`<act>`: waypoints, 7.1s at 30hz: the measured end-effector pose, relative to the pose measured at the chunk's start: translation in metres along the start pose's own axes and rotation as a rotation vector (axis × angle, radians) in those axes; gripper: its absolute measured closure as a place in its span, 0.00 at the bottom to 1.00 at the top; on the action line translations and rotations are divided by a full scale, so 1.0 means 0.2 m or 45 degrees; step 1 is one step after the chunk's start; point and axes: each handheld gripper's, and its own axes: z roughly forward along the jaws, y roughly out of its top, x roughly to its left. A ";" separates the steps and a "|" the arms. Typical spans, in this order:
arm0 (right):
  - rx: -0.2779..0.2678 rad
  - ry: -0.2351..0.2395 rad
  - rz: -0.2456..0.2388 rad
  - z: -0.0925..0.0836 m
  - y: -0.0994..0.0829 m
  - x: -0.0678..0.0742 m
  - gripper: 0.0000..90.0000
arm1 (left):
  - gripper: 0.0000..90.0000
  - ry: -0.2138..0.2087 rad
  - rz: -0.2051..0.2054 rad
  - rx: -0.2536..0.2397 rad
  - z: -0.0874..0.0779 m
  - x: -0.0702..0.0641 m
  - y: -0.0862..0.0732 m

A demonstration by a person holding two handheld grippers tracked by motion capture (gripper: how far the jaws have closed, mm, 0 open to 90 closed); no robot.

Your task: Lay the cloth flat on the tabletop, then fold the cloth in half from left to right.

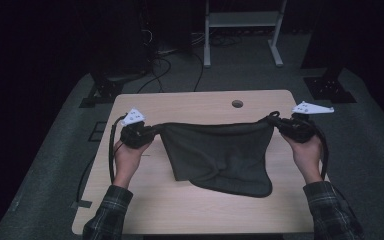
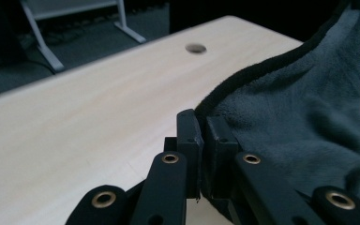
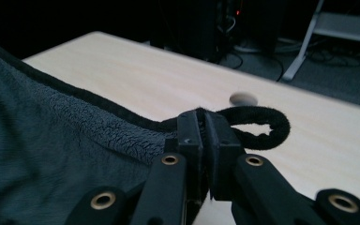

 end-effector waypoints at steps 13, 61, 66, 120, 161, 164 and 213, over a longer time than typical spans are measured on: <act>-0.225 -0.068 -0.020 -0.04 0.38 -0.04 0.95 | 0.96 0.126 0.081 -0.214 -0.06 0.11 0.46; 0.086 0.165 -0.020 -0.04 -0.23 0.12 0.94 | 0.96 -0.205 -0.089 0.103 -0.13 -0.06 -0.29; 0.114 0.190 -0.044 -0.09 -0.26 0.16 0.94 | 0.96 -0.224 -0.100 0.137 -0.17 -0.10 -0.37; 0.309 0.333 -0.021 -0.44 -0.63 0.36 0.75 | 0.73 -0.348 -0.074 0.347 -0.39 -0.41 -0.69; 0.395 -0.191 0.026 -0.09 -0.70 -0.05 0.15 | 0.09 0.138 -0.057 0.343 -0.07 -0.10 -0.63; 0.394 -0.194 0.028 -0.09 -0.70 -0.05 0.15 | 0.09 0.149 -0.055 0.369 -0.05 -0.10 -0.63; 0.395 -0.188 0.031 -0.10 -0.70 -0.05 0.15 | 0.96 0.062 -0.163 0.280 0.03 -0.15 -0.63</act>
